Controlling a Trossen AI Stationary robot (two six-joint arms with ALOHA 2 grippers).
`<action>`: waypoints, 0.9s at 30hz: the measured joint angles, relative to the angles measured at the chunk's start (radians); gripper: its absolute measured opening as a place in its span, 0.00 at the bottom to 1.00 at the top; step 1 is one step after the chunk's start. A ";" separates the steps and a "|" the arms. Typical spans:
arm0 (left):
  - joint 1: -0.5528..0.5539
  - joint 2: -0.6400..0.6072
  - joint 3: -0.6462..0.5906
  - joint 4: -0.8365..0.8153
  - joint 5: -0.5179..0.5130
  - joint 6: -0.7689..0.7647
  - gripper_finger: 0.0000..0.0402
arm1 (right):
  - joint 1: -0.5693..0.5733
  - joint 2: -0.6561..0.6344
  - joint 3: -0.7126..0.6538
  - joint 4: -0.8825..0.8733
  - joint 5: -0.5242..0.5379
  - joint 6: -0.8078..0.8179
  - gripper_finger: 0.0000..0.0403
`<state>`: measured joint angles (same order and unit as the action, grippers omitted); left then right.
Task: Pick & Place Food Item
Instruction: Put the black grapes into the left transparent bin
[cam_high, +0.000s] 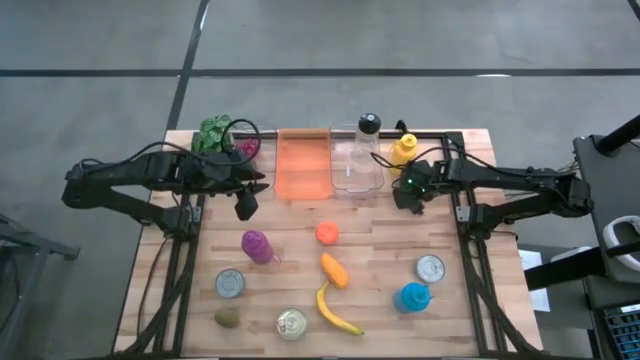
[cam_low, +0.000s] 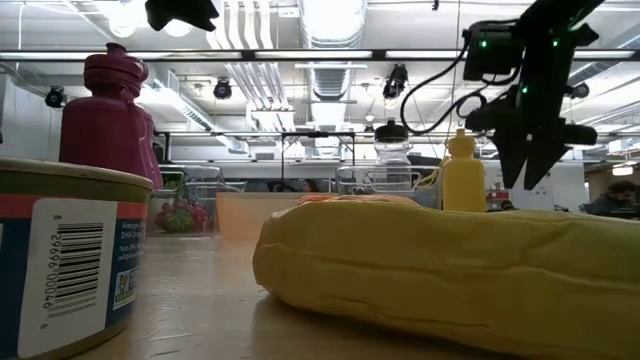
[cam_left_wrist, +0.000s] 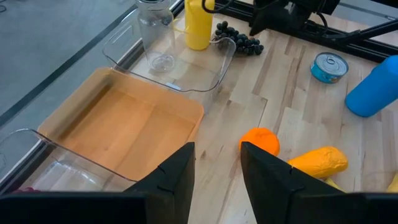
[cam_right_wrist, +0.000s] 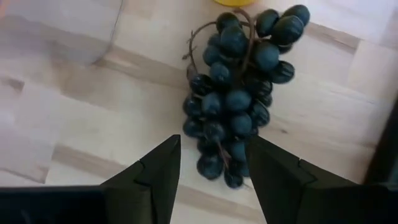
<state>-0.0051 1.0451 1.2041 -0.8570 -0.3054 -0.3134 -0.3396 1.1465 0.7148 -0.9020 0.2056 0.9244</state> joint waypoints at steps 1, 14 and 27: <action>0.000 0.000 0.000 0.000 0.000 0.000 0.32 | -0.006 0.000 -0.011 0.009 0.000 -0.001 0.42; 0.000 0.000 0.000 0.000 0.000 0.000 0.32 | -0.015 0.000 -0.122 0.140 0.003 0.008 0.36; 0.000 0.000 0.000 0.011 0.000 0.000 0.32 | -0.015 0.000 -0.175 0.208 0.006 0.019 0.34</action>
<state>-0.0048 1.0451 1.2041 -0.8465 -0.3055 -0.3138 -0.3546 1.1465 0.5401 -0.6945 0.2121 0.9431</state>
